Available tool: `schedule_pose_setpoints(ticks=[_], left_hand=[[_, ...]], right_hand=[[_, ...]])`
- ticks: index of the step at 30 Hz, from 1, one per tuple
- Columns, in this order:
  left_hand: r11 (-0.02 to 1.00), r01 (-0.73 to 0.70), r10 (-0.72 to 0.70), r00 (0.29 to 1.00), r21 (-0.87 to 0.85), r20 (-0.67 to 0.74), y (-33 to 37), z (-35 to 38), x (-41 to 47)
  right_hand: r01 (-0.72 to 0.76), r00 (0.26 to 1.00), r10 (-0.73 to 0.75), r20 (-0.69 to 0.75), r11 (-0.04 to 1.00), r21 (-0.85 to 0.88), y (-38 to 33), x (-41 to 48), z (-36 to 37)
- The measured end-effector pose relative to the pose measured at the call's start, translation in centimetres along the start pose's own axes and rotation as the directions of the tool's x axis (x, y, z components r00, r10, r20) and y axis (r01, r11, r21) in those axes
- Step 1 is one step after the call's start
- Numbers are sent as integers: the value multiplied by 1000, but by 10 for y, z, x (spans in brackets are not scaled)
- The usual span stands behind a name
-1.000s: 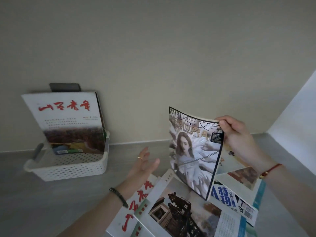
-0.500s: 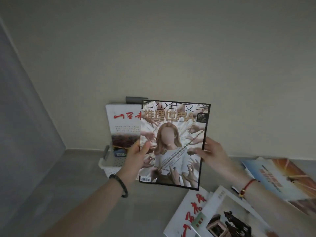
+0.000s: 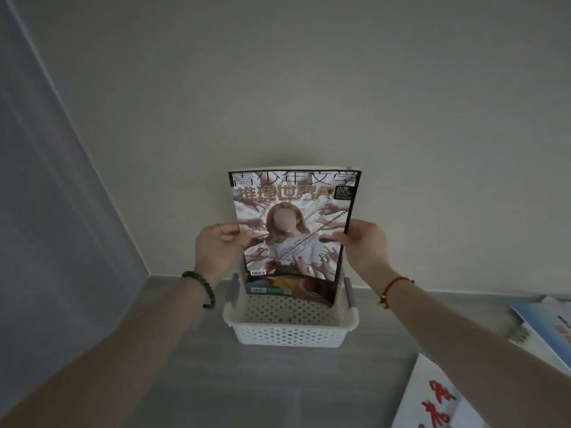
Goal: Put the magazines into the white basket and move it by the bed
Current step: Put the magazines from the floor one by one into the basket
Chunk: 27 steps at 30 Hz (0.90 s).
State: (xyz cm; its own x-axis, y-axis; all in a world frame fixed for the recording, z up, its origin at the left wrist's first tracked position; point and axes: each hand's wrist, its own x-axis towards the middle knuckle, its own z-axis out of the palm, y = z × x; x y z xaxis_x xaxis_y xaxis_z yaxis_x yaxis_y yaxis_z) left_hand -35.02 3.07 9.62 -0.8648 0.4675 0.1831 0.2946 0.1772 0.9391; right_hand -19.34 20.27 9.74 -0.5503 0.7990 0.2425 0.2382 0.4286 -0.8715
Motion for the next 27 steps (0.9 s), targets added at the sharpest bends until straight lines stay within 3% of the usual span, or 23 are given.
schedule_pose_setpoints(ticks=[10,15,23,27], left_hand=[[986,168,-168,984,7,-65,-75,30,21],[982,186,-181,978,35,-102,-85,35,27],[973,200,-185,975,113,-124,-80,42,14],[978,188,-185,982,91,-42,-67,49,-6]], right_hand=[[-160,987,159,-32,987,1,58,1,46],[-237,961,231,-154,971,-25,72,5,54],[-242,965,245,-88,969,50,68,-5,45],[-213,974,215,-77,976,40,66,-16,21]])
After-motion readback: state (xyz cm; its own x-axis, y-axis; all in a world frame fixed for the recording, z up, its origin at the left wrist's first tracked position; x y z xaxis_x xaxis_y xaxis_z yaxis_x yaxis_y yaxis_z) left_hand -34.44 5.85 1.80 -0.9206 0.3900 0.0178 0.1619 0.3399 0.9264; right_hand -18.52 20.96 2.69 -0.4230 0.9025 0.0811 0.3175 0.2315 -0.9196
